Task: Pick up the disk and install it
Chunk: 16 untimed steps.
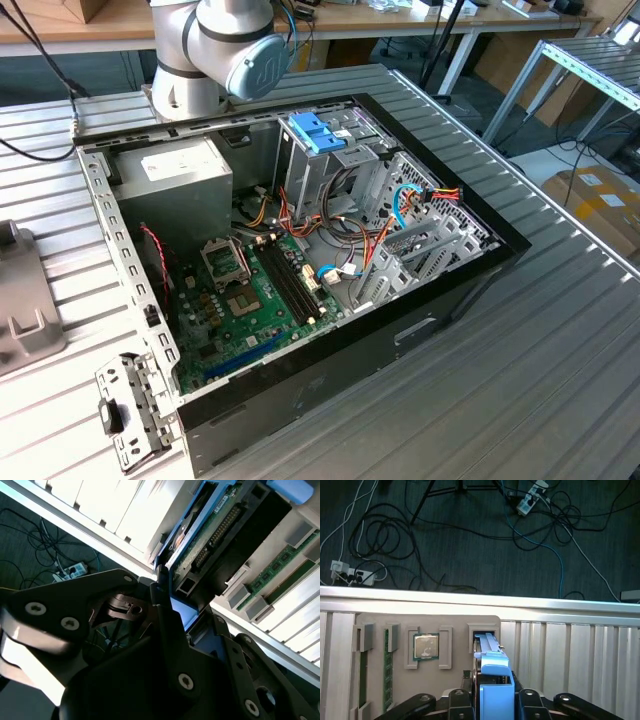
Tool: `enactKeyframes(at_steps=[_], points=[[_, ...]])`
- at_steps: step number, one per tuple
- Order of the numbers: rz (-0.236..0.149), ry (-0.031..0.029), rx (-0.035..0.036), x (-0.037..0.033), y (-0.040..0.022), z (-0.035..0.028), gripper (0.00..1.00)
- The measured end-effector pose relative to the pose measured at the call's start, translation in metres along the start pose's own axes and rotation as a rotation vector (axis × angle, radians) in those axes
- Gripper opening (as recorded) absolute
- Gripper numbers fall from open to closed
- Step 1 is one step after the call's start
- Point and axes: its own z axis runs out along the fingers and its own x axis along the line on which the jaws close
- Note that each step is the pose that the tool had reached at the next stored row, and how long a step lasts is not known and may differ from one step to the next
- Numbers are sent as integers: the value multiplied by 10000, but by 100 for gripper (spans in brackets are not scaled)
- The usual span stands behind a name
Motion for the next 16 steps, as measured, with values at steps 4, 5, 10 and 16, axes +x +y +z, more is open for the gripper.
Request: enactKeyframes(at_steps=[4, 5, 10, 16], points=[[0, 1, 1, -6, 3, -66, 37], [0, 1, 0, -7, 4, -78, 37], [0, 0, 1, -15, 10, -191, 37], [0, 1, 0, -21, 15, -285, 37]])
